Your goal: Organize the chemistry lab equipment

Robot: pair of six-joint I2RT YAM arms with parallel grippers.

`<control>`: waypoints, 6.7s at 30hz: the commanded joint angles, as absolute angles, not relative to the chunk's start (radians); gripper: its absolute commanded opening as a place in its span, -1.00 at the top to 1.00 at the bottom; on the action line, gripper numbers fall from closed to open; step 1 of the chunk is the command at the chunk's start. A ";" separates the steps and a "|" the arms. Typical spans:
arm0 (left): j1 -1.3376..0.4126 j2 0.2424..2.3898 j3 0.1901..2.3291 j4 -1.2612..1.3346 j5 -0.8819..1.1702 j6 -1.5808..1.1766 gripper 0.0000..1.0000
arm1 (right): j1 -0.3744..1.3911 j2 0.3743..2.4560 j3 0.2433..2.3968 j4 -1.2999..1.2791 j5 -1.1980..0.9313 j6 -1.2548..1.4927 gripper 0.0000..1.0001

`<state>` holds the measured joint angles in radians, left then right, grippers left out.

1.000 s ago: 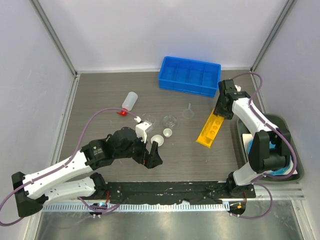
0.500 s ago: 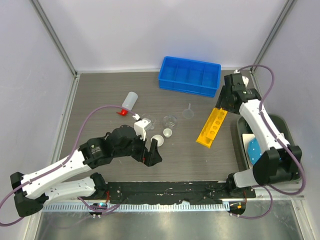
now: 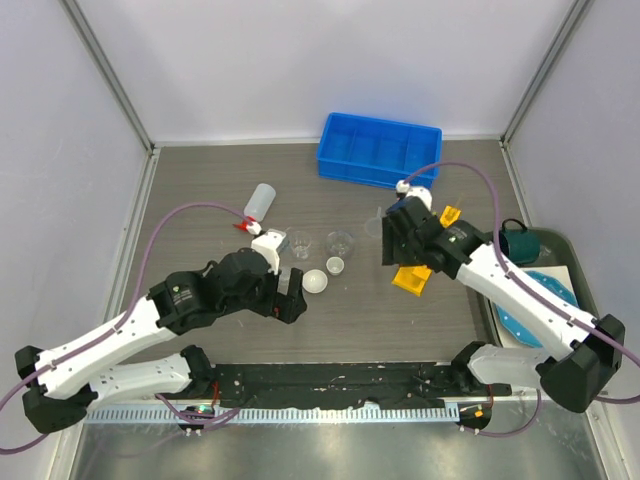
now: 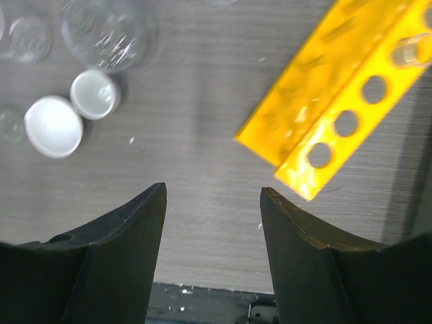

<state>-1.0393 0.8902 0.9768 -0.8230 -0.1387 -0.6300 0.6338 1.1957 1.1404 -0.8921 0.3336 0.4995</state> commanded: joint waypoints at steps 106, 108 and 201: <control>-0.641 0.931 1.008 -0.873 -0.064 -0.637 -1.00 | 0.426 2.526 2.292 -0.650 0.339 0.433 -0.30; -0.641 0.916 1.006 -0.877 -0.064 -0.640 -1.00 | 0.443 2.517 2.272 -0.652 0.342 0.442 -0.30; -0.641 0.623 0.991 -1.019 0.035 -0.600 -1.00 | 1.141 1.022 0.464 -0.010 0.534 1.198 -0.30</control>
<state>-0.6456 0.6514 0.9791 -1.0477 0.0109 -0.5949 1.1088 1.0534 0.5541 -0.3031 0.3897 1.0222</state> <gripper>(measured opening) 0.996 0.658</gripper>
